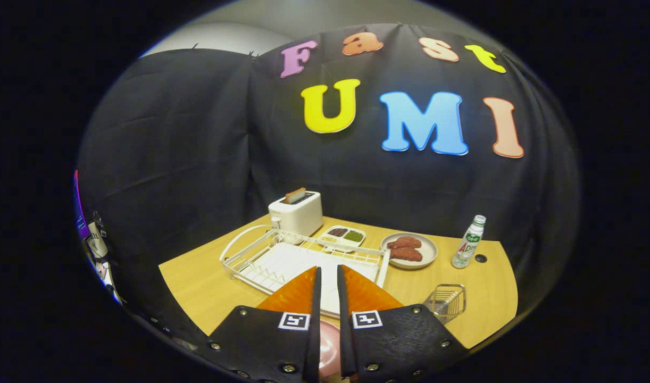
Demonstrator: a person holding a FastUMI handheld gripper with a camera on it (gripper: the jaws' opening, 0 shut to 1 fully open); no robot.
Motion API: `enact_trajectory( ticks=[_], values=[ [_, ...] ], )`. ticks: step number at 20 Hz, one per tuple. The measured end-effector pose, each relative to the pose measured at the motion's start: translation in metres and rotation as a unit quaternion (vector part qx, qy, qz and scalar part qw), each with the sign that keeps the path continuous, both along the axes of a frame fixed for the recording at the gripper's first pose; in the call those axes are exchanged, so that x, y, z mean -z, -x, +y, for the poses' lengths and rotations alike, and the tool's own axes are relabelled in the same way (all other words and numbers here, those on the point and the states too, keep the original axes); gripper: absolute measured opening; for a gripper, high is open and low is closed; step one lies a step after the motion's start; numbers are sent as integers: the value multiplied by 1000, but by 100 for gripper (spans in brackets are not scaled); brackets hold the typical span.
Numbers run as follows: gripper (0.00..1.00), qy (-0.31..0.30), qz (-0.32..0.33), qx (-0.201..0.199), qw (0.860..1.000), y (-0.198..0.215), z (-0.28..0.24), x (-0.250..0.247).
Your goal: Take the plate from the dish rack, then take the spoon from the basket and place it into the plate.
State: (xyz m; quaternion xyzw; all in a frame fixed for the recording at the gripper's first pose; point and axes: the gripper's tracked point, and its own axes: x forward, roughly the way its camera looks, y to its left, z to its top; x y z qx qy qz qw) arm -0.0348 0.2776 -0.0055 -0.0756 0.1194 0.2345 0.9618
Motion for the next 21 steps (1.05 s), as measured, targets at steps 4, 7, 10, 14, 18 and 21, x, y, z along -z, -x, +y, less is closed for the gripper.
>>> enact_trajectory(
  ticks=[4,7,10,14,18,21],
  values=[
    [34,-21,-54,51,997,-2,-48,-50],
    [96,-21,-95,104,990,-9,-89,-73],
    [97,-20,-97,134,986,-8,-116,-73],
    [97,-31,-93,166,981,-9,-147,-72],
    [97,-30,-91,183,978,-13,-173,-66],
    [97,-37,-81,197,976,-17,-190,-57]
  ],
)
